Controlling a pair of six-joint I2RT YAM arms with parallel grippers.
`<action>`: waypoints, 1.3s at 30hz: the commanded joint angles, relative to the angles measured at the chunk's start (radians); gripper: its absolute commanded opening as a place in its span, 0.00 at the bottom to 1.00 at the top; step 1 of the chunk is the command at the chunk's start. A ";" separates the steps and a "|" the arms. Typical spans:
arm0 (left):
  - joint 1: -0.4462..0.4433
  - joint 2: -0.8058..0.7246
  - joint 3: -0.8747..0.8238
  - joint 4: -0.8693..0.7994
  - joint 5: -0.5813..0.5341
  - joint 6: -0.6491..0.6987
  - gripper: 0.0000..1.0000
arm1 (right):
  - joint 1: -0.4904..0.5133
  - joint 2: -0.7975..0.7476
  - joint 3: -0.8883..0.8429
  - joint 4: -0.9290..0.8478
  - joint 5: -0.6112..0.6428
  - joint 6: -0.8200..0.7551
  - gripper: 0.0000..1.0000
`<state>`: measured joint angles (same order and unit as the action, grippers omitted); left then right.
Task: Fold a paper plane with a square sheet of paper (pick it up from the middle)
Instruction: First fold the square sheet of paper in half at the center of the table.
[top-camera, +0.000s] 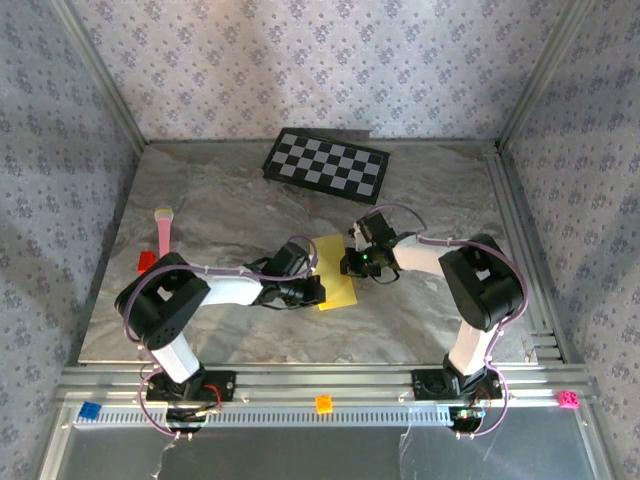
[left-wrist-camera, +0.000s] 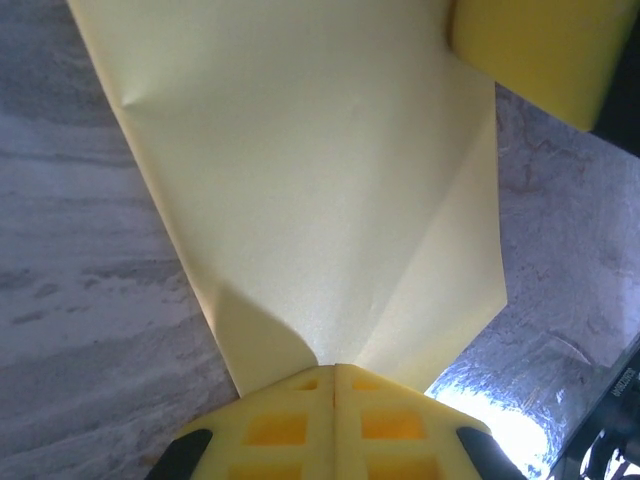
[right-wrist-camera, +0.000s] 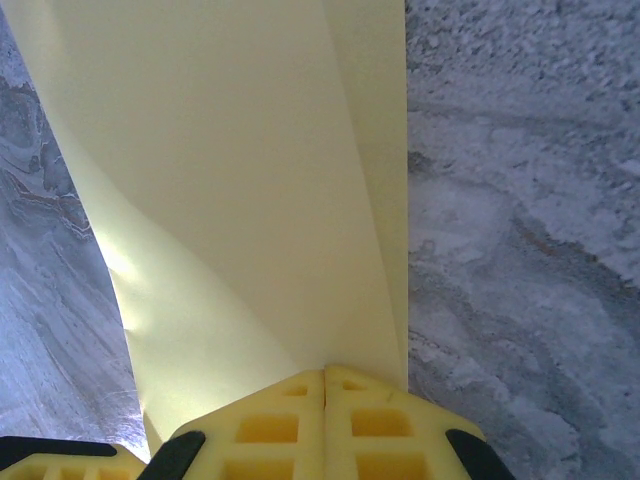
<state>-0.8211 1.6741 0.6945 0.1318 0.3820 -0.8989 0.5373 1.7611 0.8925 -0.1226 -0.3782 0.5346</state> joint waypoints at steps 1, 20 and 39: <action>-0.023 -0.014 -0.034 -0.121 -0.008 0.034 0.04 | -0.007 0.034 -0.052 -0.129 0.115 0.010 0.00; -0.064 -0.065 -0.054 -0.154 -0.056 0.053 0.07 | -0.003 0.031 -0.055 -0.129 0.117 0.015 0.00; -0.136 -0.081 0.026 -0.325 -0.170 0.135 0.08 | 0.003 0.028 -0.053 -0.135 0.122 0.016 0.00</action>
<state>-0.9436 1.6096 0.7319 -0.0731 0.2119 -0.7925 0.5419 1.7557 0.8867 -0.1204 -0.3710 0.5423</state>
